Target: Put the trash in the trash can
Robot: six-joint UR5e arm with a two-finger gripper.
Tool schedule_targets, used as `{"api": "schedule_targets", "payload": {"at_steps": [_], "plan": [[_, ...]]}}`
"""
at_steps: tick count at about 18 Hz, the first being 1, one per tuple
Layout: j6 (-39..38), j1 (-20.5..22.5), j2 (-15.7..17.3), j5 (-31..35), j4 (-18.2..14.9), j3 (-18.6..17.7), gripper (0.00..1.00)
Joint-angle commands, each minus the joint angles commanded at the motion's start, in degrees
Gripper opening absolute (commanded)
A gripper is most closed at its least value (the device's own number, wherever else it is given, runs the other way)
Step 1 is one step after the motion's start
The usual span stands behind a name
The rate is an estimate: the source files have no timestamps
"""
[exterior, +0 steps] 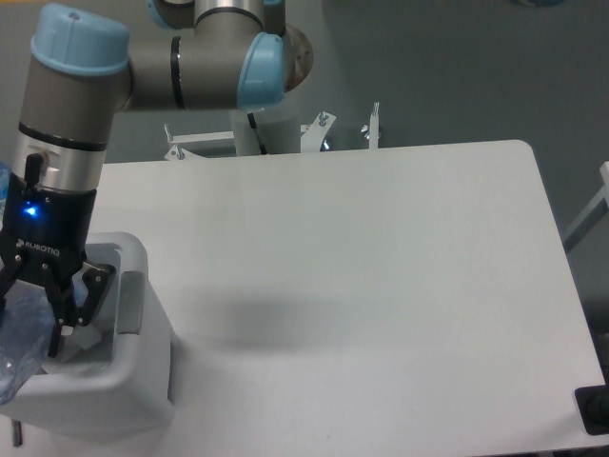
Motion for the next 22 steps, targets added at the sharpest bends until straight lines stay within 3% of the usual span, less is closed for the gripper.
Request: {"api": "schedule_targets", "payload": {"at_steps": [7, 18, 22], "plan": [[-1.41, 1.05, 1.58, 0.00, -0.26, -0.44, 1.00], [-0.62, 16.42, 4.31, 6.15, -0.53, -0.09, 1.00], [1.74, 21.44, 7.12, 8.86, -2.19, -1.23, 1.00]]}}
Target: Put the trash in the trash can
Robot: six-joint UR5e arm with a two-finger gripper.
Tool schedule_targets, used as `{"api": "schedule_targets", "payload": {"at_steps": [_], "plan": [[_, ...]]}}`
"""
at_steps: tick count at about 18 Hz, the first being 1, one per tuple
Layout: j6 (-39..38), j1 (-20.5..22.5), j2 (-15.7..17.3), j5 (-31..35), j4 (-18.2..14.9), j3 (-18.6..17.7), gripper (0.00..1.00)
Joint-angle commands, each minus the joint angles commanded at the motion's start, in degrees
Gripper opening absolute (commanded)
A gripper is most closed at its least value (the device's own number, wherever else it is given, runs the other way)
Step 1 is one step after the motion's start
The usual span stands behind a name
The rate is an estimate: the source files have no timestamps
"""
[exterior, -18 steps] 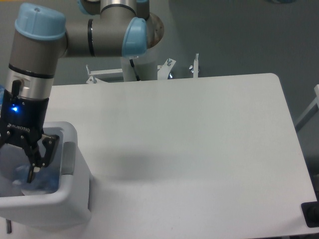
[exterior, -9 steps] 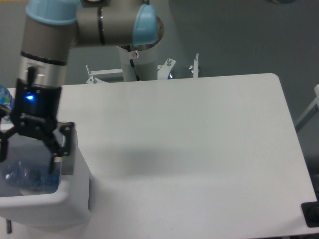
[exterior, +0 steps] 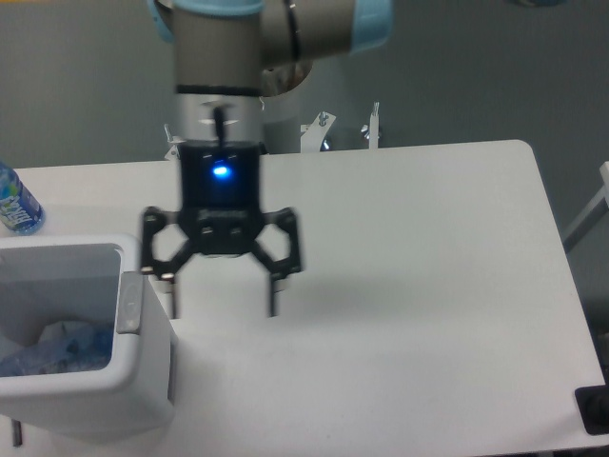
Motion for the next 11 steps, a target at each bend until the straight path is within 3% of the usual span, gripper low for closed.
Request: {"api": "schedule_targets", "payload": {"at_steps": [6, 9, 11], "plan": [[18.44, 2.64, 2.28, 4.76, -9.13, -0.88, 1.00], [29.24, 4.22, 4.39, 6.59, -15.20, -2.10, 1.00], [37.42, 4.84, 5.97, 8.53, -16.88, -3.86, 1.00]]}}
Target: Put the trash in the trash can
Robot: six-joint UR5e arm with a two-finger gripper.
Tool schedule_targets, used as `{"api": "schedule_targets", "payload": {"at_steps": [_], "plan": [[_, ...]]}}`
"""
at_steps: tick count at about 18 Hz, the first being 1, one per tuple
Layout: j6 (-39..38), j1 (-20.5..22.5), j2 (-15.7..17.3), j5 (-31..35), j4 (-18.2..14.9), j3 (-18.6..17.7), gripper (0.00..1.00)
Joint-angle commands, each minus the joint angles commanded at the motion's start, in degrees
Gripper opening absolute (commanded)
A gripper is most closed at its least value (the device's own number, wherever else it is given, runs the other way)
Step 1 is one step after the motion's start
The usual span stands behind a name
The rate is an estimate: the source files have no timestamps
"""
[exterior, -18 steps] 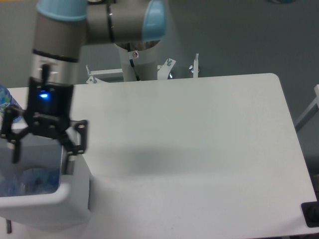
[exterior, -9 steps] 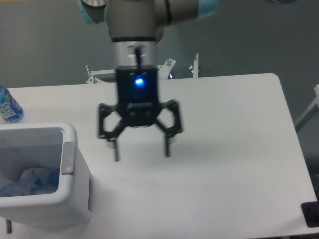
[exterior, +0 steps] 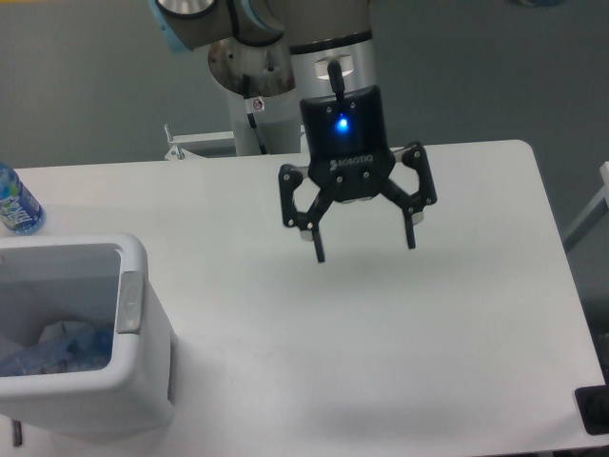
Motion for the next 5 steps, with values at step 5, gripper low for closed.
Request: {"api": "schedule_targets", "payload": {"at_steps": [5], "plan": [[5.05, 1.58, 1.15, 1.68, -0.62, -0.71, 1.00]]}}
